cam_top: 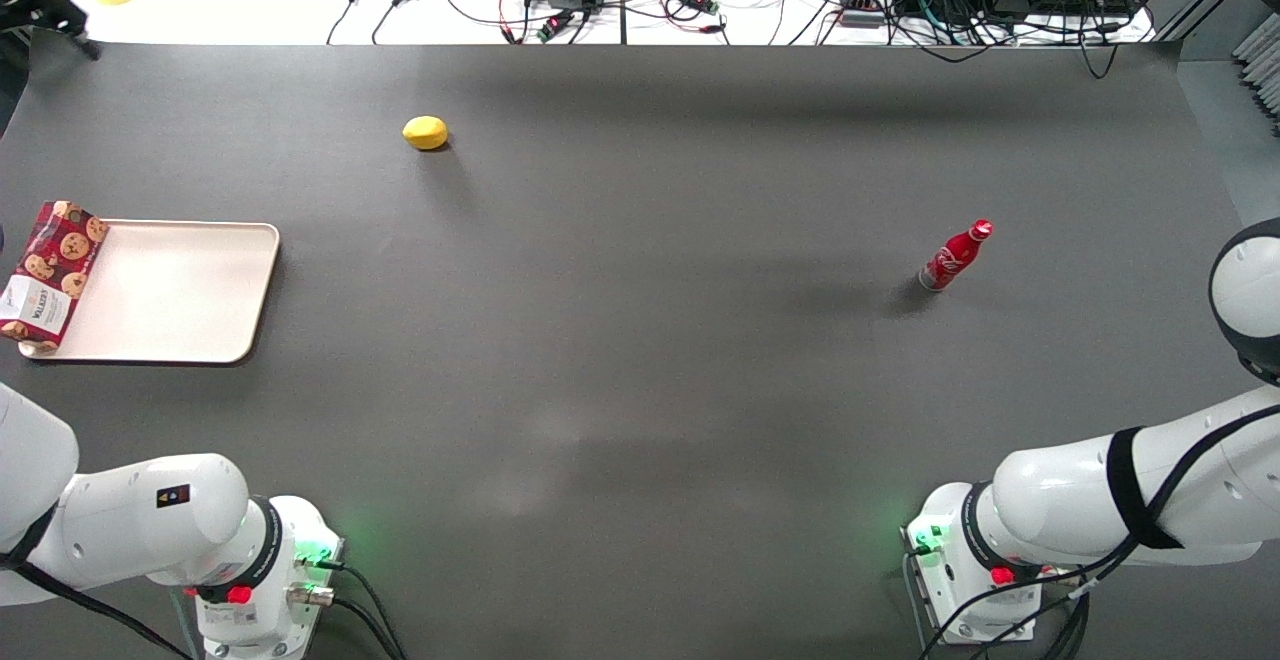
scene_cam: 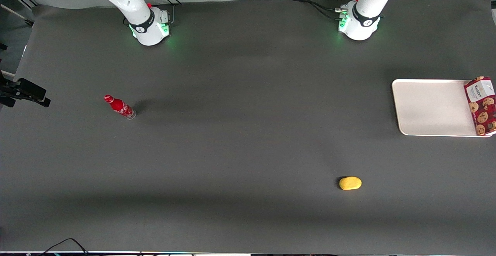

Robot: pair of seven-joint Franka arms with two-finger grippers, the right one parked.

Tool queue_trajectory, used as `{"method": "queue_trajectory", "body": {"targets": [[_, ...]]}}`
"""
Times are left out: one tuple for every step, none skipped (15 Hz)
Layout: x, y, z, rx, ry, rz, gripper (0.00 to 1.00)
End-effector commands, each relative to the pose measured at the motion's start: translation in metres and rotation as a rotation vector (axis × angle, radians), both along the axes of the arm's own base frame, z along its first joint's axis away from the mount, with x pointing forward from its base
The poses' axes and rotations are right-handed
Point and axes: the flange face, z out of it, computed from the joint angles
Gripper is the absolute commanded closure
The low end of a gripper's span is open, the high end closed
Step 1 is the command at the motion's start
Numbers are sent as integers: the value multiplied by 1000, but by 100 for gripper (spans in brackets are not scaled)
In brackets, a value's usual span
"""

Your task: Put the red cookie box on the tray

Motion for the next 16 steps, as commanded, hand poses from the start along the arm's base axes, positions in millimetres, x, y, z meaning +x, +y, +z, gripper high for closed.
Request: {"method": "queue_trajectory", "body": {"targets": [[2, -112, 27, -3, 20, -8, 0], [5, -144, 33, -2, 7, -10, 0], [5, -175, 40, 12, -1, -14, 0], [2, -203, 52, 54, -16, -31, 0], [-3, -229, 63, 93, -35, -68, 0], [-11, -241, 70, 110, -47, -88, 0], [-19, -246, 78, 115, -64, -106, 0], [-27, -248, 86, 122, -87, -116, 0], [-35, -247, 93, 127, -96, -118, 0], [-41, -244, 100, 130, -100, -126, 0], [-45, -239, 107, 133, -112, -148, 0], [-48, -234, 111, 135, -111, -167, 0], [-52, -230, 113, 135, -103, -167, 0], [-56, -229, 115, 135, -91, -153, 0], [-57, -229, 116, 134, -91, -156, 0], [-57, -229, 116, 134, -92, -161, 0]]}}
